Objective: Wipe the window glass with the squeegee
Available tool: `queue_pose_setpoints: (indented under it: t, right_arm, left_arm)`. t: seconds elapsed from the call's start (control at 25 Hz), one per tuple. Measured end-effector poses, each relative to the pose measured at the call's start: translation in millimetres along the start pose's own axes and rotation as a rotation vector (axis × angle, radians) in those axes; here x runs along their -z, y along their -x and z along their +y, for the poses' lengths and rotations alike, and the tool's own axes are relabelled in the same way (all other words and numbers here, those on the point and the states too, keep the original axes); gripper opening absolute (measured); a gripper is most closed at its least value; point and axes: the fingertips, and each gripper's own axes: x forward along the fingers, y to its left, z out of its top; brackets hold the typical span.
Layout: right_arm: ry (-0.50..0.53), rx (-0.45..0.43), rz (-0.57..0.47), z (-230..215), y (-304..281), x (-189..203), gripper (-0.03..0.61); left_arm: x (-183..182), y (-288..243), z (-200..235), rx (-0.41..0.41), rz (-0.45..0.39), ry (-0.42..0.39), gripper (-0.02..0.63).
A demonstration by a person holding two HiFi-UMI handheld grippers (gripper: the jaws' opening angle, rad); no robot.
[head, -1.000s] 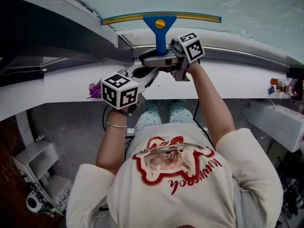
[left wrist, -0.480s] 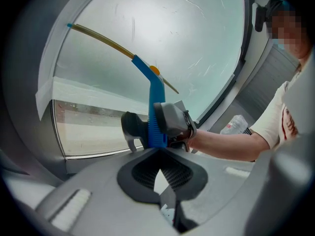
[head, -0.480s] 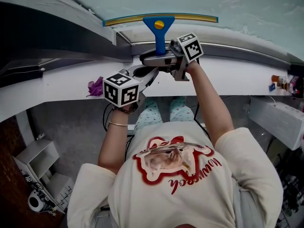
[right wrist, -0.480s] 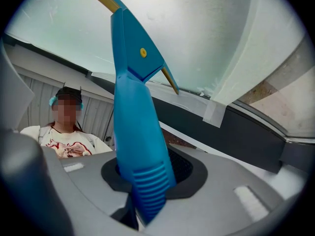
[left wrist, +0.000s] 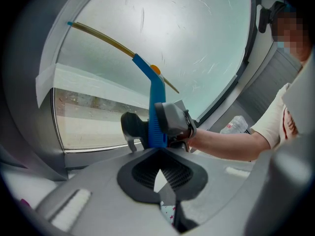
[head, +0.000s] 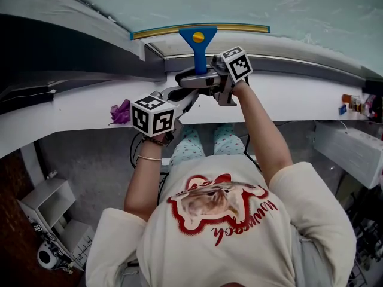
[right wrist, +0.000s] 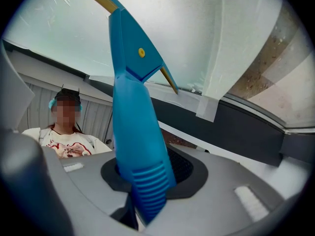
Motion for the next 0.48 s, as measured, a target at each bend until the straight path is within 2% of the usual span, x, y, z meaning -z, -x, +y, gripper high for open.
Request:
queue_pose_setpoints:
  t: [0.48]
  right_arm:
    - [-0.059, 0.030, 0.000, -19.0, 8.8, 12.6, 0.135]
  left_arm:
    - [16.1, -12.1, 9.5, 0.000, 0.041, 0.044, 0.006]
